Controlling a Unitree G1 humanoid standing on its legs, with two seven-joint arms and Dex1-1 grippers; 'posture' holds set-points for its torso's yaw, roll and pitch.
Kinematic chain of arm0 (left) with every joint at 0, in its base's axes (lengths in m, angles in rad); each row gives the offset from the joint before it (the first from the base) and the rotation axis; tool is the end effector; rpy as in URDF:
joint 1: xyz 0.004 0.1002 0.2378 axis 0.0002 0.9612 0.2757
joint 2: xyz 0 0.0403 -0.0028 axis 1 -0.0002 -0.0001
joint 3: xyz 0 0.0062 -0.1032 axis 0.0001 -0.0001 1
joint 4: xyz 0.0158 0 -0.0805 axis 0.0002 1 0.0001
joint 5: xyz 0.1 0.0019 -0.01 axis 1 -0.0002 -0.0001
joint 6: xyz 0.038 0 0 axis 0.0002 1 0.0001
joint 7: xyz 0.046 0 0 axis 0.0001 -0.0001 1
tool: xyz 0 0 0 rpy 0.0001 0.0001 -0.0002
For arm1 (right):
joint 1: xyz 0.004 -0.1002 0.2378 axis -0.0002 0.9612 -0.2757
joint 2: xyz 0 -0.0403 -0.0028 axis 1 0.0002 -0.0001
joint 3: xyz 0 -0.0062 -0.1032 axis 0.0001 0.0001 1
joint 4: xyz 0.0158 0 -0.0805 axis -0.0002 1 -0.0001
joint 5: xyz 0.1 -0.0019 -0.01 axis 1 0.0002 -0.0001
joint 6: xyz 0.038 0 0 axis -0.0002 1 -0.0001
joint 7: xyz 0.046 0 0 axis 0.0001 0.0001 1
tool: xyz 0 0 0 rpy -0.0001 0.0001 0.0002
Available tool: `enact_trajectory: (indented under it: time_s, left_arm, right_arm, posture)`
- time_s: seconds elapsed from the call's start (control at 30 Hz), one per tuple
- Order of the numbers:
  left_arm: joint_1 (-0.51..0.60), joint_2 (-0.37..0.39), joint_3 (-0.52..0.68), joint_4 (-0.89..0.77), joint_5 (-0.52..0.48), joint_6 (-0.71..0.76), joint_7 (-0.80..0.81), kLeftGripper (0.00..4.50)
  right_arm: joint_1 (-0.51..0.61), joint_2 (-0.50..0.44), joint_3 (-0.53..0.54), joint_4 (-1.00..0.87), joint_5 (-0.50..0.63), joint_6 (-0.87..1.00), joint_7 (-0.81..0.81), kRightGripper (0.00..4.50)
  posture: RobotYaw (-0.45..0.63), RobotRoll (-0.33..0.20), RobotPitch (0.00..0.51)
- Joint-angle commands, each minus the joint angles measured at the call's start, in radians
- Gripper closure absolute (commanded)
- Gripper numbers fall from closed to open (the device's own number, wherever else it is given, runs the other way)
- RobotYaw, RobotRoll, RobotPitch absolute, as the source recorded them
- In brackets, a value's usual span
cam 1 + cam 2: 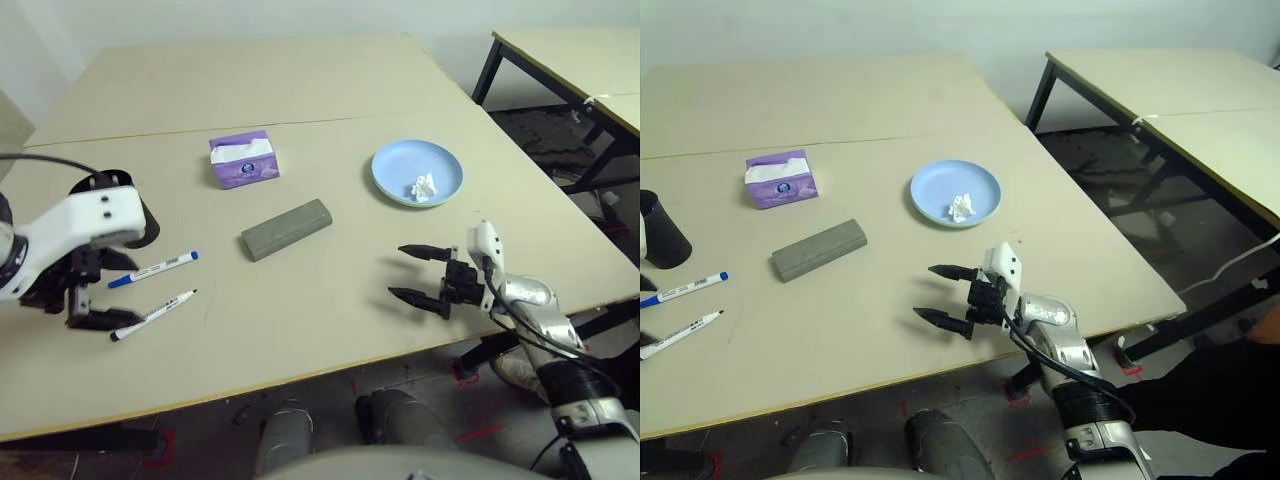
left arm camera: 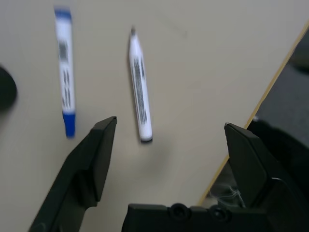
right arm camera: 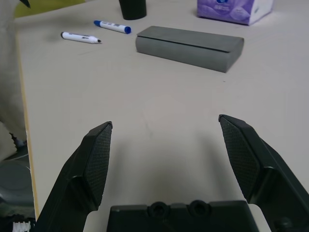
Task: Organize and tidy the items on the table.
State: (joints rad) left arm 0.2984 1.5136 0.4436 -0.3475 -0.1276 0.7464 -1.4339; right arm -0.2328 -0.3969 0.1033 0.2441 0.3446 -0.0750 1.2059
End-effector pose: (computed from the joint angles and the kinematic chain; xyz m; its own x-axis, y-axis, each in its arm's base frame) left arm 0.1740 0.3231 0.2623 0.2461 -0.0844 -0.9656 0.8545 0.4890 0.1751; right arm 0.2480 -0.2074 0.0634 0.2950 0.9539 -0.0552 -0.9547 0.2919 -0.0572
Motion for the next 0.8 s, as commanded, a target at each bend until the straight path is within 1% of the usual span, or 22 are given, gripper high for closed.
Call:
enact_trajectory:
  time_s: [0.03, 0.2, 0.3, 0.43, 0.63, 0.8]
  left_arm:
    - [0.018, -0.002, -0.023, 0.003, 0.056, -0.025, 0.030, 0.04]
    - [-0.056, -0.018, -0.169, 0.080, 0.086, -0.081, 0.123, 0.04]
    - [-0.111, -0.030, -0.241, 0.110, 0.084, -0.085, 0.143, 0.04]
    - [-0.188, -0.063, -0.352, 0.153, 0.105, -0.098, 0.174, 0.04]
    - [-0.285, -0.107, -0.472, 0.196, 0.141, -0.110, 0.200, 0.04]
    - [-0.348, -0.144, -0.533, 0.227, 0.161, -0.110, 0.208, 0.04]
  right_arm:
    - [-0.008, 0.000, 0.015, -0.003, -0.004, 0.006, 0.009, 0.00]
    - [-0.007, -0.007, 0.020, -0.019, -0.003, 0.015, 0.008, 0.00]
    - [0.000, -0.011, 0.022, -0.036, -0.001, 0.023, 0.003, 0.00]
    - [0.012, -0.019, 0.020, -0.060, 0.002, 0.035, -0.005, 0.00]
    - [0.018, -0.022, 0.023, -0.088, 0.003, 0.050, -0.017, 0.00]
    - [0.018, -0.020, 0.024, -0.106, 0.006, 0.063, -0.025, 0.00]
  posture:
    - [0.02, 0.000, 0.079]
    - [0.01, 0.000, 0.082]
    - [0.00, 0.000, 0.080]
    - [-0.01, 0.000, 0.077]
    - [-0.02, 0.000, 0.075]
    - [-0.02, 0.000, 0.076]
